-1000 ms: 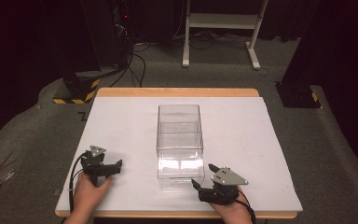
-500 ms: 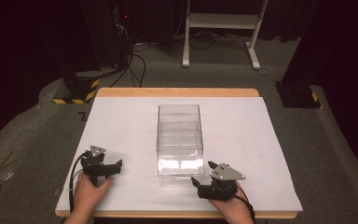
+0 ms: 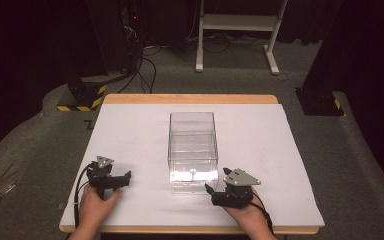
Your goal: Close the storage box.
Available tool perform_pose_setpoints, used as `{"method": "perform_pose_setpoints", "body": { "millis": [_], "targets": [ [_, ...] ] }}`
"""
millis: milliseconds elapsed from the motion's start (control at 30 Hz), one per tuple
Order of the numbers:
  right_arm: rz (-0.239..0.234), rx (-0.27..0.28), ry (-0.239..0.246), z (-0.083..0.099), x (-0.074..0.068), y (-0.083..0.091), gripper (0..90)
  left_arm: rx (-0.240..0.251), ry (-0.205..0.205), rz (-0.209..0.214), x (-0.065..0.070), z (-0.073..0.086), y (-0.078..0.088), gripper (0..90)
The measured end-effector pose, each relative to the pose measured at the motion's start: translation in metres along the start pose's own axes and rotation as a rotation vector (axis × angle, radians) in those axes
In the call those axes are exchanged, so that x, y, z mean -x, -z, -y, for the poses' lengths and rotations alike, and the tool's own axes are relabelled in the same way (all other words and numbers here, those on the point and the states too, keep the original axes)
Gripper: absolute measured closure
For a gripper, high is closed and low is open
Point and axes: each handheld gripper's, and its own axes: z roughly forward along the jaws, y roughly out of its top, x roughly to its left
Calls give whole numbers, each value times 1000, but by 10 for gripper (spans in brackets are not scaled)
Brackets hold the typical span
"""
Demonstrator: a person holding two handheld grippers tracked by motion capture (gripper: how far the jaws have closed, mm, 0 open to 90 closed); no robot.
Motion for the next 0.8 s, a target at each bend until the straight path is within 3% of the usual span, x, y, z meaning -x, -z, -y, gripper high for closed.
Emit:
{"method": "perform_pose_setpoints", "body": {
  "millis": [800],
  "targets": [
    [48,7,-42,-10,15,-27,177,0,1,1,0,0,0,5]
  ]
}}
